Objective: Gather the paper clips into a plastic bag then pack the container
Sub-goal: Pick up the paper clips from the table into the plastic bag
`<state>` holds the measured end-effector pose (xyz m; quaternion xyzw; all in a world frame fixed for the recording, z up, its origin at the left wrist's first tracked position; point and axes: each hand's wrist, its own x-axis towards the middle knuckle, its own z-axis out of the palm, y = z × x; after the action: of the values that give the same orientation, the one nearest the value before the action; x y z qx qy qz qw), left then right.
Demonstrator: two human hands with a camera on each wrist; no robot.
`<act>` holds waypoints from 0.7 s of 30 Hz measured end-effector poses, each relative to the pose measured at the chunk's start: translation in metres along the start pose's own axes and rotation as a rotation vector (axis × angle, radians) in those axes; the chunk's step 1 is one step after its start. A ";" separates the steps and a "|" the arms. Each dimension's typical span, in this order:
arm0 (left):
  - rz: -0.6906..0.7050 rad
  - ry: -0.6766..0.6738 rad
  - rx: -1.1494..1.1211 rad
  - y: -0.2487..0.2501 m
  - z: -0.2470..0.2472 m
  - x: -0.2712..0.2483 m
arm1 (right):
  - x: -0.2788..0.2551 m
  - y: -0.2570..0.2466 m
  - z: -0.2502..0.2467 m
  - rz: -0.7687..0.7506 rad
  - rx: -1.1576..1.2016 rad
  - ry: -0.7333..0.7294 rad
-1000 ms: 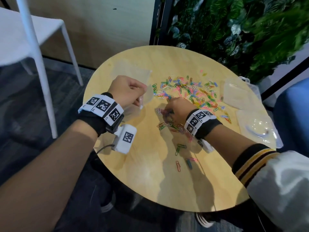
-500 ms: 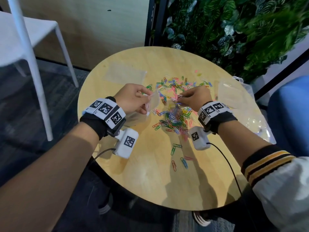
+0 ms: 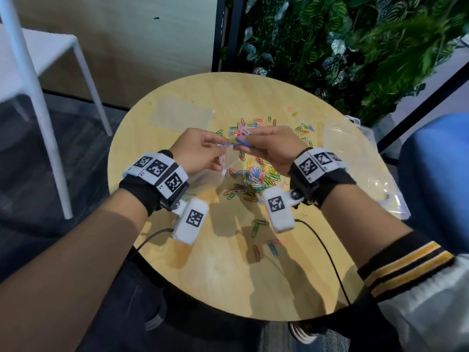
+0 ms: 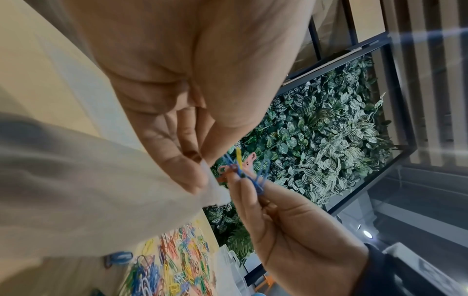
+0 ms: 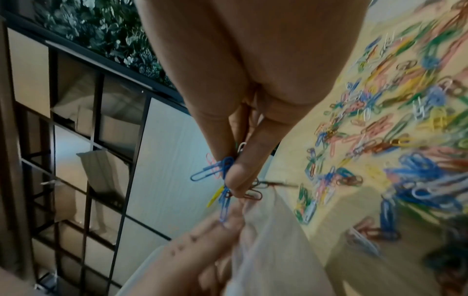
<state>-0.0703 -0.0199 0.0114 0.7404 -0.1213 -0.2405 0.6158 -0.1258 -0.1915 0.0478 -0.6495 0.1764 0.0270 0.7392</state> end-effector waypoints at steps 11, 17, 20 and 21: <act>0.019 0.002 0.088 -0.005 0.000 -0.001 | 0.003 0.002 0.015 0.077 -0.370 0.020; 0.027 0.094 0.055 -0.007 0.006 0.000 | 0.013 0.001 0.025 0.100 -0.739 0.108; 0.044 0.125 0.051 -0.005 0.006 -0.002 | 0.009 0.001 0.032 0.123 -0.764 0.037; 0.050 0.126 0.054 -0.004 0.005 -0.004 | 0.009 0.002 0.034 0.122 -0.823 0.016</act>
<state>-0.0765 -0.0219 0.0076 0.7672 -0.1069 -0.1746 0.6079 -0.1107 -0.1603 0.0468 -0.8793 0.1945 0.1338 0.4136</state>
